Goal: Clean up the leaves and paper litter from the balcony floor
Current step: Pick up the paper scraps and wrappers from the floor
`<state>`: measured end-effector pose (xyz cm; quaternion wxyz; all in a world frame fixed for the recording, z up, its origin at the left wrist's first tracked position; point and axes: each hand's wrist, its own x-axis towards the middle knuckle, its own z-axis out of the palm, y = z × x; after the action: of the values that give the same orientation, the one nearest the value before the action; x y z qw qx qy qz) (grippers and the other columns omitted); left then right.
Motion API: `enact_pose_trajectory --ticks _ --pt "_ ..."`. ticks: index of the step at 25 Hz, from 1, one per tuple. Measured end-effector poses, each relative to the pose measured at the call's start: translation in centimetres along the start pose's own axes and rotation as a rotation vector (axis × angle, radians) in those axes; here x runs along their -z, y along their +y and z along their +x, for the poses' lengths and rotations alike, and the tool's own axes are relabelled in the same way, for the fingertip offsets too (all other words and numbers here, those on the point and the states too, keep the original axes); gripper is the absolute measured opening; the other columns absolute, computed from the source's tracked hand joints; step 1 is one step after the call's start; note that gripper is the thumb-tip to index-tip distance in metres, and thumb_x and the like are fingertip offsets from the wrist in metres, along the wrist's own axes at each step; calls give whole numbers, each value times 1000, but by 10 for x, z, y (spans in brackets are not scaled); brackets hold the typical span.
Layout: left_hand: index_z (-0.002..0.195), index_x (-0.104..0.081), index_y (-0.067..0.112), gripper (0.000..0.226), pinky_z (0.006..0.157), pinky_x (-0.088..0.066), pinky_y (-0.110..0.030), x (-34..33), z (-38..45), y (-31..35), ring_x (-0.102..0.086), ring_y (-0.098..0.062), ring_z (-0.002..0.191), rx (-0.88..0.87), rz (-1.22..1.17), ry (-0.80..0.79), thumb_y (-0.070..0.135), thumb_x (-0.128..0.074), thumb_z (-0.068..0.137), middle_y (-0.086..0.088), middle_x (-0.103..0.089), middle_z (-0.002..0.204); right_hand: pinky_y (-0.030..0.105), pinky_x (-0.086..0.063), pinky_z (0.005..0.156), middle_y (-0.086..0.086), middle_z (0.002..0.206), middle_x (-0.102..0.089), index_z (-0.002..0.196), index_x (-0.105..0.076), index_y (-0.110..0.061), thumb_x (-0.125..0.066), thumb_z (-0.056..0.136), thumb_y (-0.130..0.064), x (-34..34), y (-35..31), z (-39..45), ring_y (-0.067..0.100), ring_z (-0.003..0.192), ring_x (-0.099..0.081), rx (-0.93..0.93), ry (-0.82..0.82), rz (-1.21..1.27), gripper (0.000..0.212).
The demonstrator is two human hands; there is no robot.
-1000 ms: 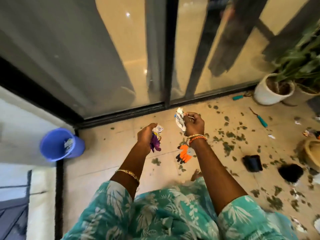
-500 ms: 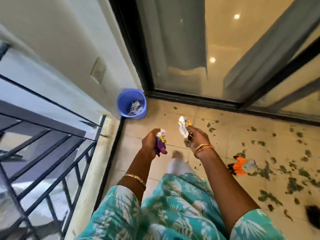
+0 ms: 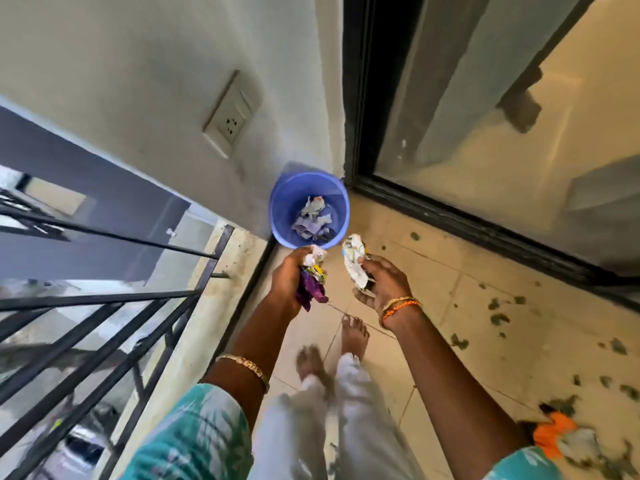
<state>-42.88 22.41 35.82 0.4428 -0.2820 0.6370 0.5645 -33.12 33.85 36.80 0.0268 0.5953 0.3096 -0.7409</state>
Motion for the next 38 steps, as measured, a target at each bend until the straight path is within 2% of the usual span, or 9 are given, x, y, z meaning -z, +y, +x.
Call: enact_pose_trajectory --ticks 4,8,12,17,22,25,28,32,38 --pt "53 -67 7 39 47 -37 -25 9 131 5 -52 -23 35 18 32 90 17 -52 87 -9 -56 45 22 -50 44 9 82 -62 83 -61 -18 -64 85 -12 -40 13 120 18 66 -56 -14 23 -87 7" --pt "96 -65 -2 21 53 -42 -27 6 229 8 -54 -23 44 -13 14 184 17 -61 87 -9 -62 62 21 -51 42 10 90 -62 100 -62 -14 -65 84 -10 -74 19 214 16 64 -56 30 53 -155 17" --pt "110 -62 9 28 66 -55 -32 5 303 20 -68 -20 73 14 -187 35 30 -54 93 -8 -72 86 26 -56 49 13 94 -60 115 -59 0 -63 85 -6 -98 15 269 25 76 -59 69 56 -132 31" --pt "138 -46 27 78 61 -54 -43 12 332 29 -54 -30 107 153 52 72 69 -56 73 -5 -53 132 40 -50 87 5 88 -53 92 -57 -14 -51 93 -18 -113 10 291 12 76 -61 14 9 -39 8" --pt "146 -32 20 56 86 -40 -40 6 300 36 -41 -31 128 101 111 124 48 -40 99 -4 -41 141 44 -40 100 1 115 -45 107 -49 -26 -46 95 -35 -103 6 274 19 114 -44 -49 1 44 15" --pt "136 -44 3 41 90 -41 -32 8 273 37 -47 -29 127 -124 443 244 27 -37 103 -14 -51 130 41 -46 90 4 119 -51 122 -53 -18 -47 96 -30 -94 3 251 20 112 -50 15 45 -13 29" --pt "118 -56 1 30 88 -40 -32 18 231 33 -55 -35 114 -417 793 283 21 -43 98 -20 -60 122 31 -50 65 11 85 -63 87 -63 -11 -50 93 -20 -84 16 219 23 74 -61 245 242 -85 17" --pt "107 -60 1 39 80 -44 -42 25 166 12 -58 -41 97 -771 1178 11 27 -40 87 -24 -62 105 30 -26 55 7 44 -32 48 -37 -9 -47 81 -27 -55 40 151 32 54 -39 473 738 -355 39" --pt "120 -56 6 52 84 -49 -47 8 33 -9 -50 -38 114 -1104 1718 -476 37 -34 85 -19 -55 121 28 -25 53 6 47 -29 46 -28 -14 -49 77 -23 11 89 9 27 51 -31 452 1038 -157 39"
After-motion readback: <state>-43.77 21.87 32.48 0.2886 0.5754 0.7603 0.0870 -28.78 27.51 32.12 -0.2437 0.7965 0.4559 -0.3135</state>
